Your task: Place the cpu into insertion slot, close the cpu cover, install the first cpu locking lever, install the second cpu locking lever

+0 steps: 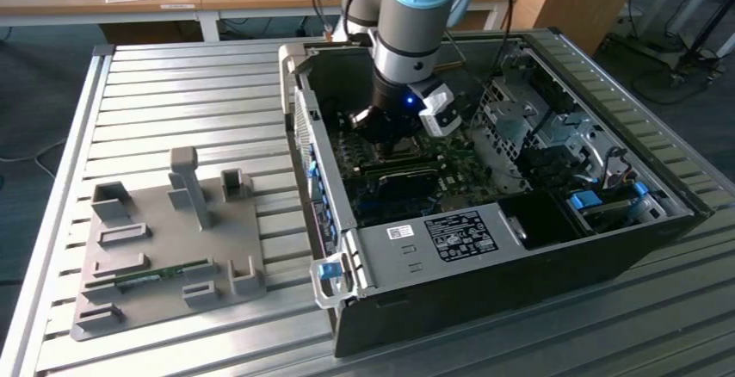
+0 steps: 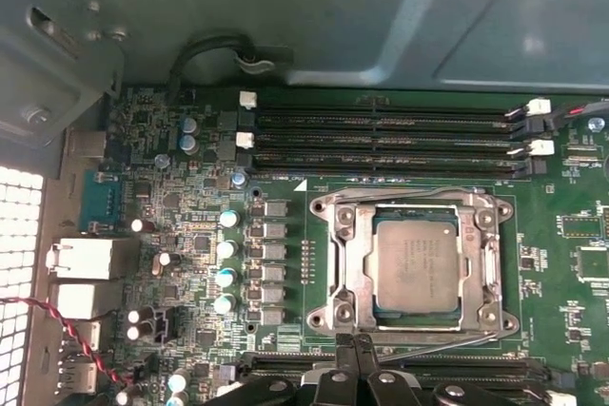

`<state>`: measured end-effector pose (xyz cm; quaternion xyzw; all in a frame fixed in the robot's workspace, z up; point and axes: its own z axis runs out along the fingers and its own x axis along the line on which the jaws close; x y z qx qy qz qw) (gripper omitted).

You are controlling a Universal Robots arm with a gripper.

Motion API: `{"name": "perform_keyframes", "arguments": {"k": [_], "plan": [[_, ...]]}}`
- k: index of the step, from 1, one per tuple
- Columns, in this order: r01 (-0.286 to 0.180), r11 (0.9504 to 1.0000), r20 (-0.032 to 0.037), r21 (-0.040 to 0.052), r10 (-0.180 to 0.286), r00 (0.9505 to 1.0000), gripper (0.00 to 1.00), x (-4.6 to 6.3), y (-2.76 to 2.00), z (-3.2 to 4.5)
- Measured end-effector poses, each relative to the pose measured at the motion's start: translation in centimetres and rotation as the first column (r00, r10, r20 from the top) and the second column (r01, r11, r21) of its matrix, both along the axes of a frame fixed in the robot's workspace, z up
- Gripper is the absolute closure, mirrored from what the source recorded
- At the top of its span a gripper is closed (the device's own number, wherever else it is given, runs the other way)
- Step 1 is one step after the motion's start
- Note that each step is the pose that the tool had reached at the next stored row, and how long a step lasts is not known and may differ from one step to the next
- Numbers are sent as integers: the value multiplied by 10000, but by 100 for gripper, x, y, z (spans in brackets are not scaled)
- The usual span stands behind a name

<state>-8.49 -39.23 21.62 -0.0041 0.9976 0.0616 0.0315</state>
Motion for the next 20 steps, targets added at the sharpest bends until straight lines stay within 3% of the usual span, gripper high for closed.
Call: {"name": "perform_keyframes", "arguments": {"k": [20], "plan": [[0,10000,34,2,0,10000,89,-36,0,-93]]}}
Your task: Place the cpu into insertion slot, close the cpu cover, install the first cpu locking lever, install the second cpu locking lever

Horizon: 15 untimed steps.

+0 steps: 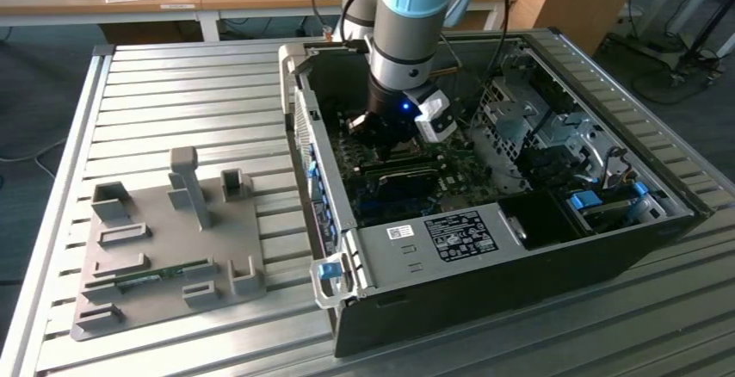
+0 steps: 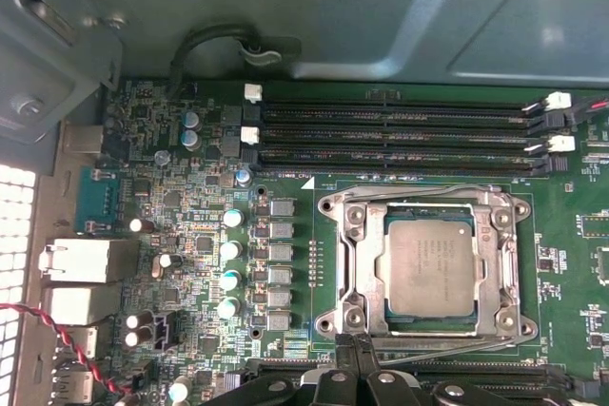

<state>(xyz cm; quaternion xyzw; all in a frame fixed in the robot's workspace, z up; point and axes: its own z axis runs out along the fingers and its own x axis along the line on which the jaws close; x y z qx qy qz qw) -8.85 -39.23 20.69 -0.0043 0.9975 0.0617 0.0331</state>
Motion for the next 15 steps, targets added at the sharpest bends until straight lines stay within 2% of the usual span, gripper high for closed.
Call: {"name": "perform_keyframes", "arguments": {"k": [15], "plan": [[0,10000,0,-1,0,10000,89,-2,0,-56]]}}
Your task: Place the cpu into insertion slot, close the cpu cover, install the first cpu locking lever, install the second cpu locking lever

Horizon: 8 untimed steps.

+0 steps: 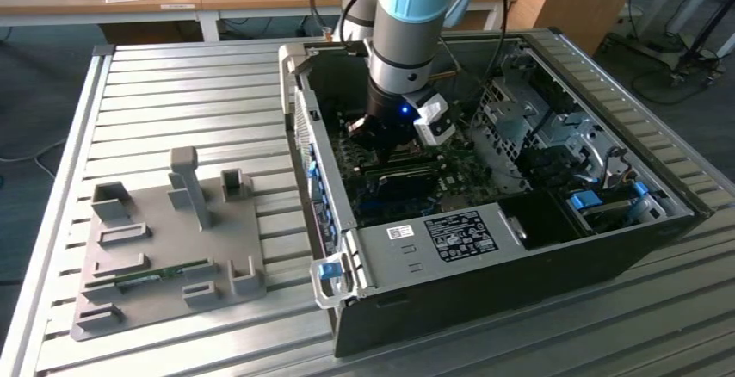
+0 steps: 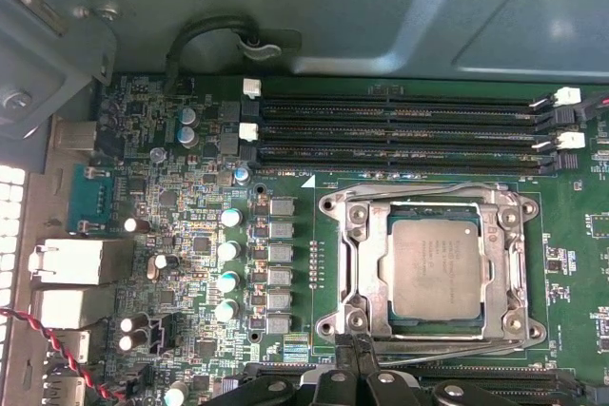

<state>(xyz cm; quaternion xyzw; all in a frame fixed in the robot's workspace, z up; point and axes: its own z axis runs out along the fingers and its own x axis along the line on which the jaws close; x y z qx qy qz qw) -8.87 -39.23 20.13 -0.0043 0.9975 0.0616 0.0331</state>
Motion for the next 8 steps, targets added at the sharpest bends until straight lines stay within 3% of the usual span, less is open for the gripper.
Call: {"name": "perform_keyframes", "arguments": {"k": [8], "plan": [[0,10000,0,0,0,10000,89,-26,4,-1]]}}
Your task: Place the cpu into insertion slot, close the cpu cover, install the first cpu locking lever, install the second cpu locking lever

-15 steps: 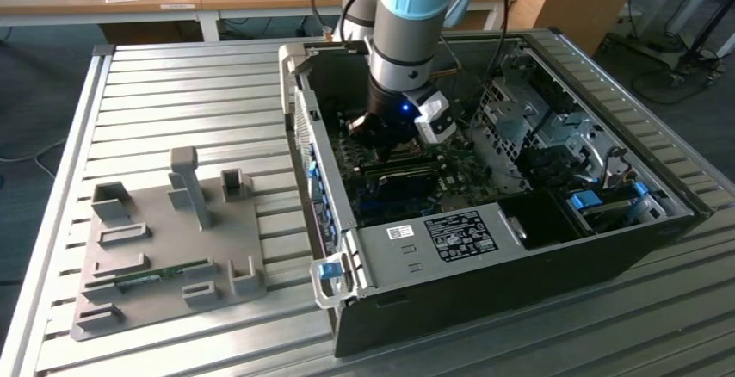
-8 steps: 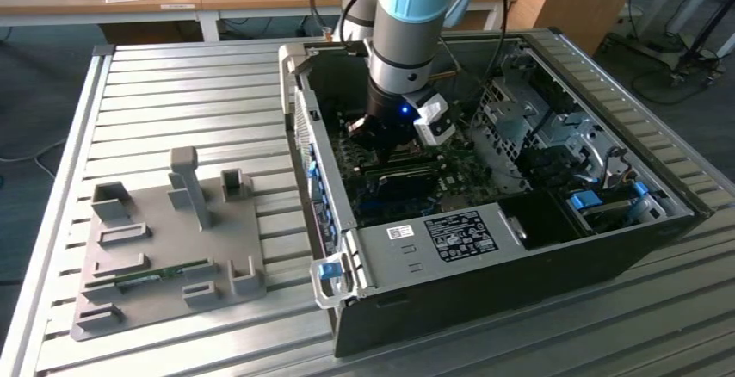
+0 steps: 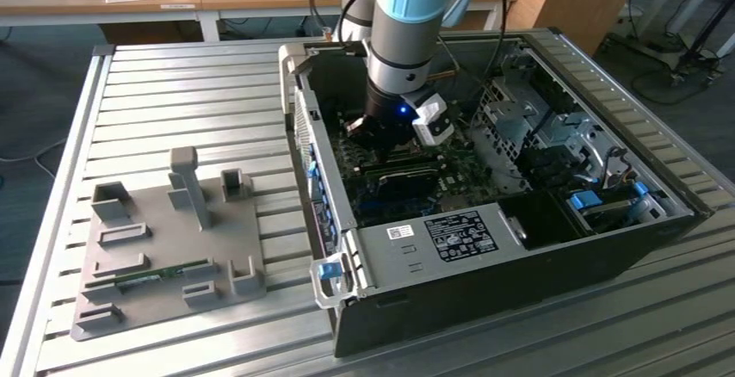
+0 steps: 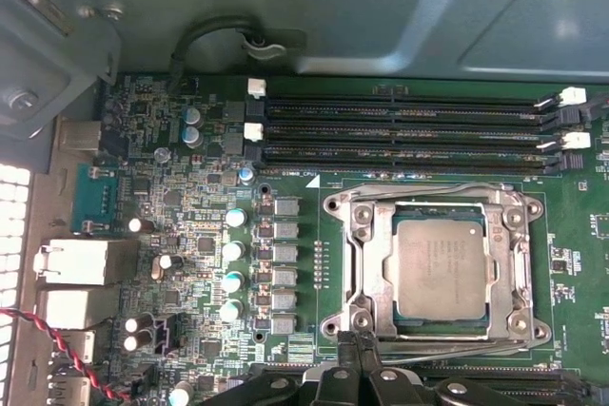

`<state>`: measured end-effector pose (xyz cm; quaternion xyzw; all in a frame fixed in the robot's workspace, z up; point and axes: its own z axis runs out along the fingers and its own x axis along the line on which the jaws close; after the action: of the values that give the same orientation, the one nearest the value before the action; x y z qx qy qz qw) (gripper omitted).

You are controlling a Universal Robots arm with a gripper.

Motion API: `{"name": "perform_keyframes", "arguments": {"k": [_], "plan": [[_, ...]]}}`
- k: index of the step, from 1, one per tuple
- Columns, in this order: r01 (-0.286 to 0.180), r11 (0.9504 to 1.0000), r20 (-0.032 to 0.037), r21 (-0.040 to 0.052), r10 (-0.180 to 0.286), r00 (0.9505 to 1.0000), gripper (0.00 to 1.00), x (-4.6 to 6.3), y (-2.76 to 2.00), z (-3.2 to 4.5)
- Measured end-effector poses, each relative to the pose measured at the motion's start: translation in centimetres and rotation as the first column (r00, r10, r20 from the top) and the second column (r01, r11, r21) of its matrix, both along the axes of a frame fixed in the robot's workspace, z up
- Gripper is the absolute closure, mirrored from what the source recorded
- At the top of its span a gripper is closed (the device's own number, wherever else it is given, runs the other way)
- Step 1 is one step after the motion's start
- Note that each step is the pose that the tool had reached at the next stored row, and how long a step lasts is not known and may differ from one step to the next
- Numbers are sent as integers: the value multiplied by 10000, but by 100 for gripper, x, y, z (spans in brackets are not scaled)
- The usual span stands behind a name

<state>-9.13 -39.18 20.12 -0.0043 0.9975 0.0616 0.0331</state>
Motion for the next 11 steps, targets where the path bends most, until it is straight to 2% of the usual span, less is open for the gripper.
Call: {"name": "perform_keyframes", "arguments": {"k": [11], "plan": [[0,10000,8,17,0,10000,89,-28,12,-15]]}}
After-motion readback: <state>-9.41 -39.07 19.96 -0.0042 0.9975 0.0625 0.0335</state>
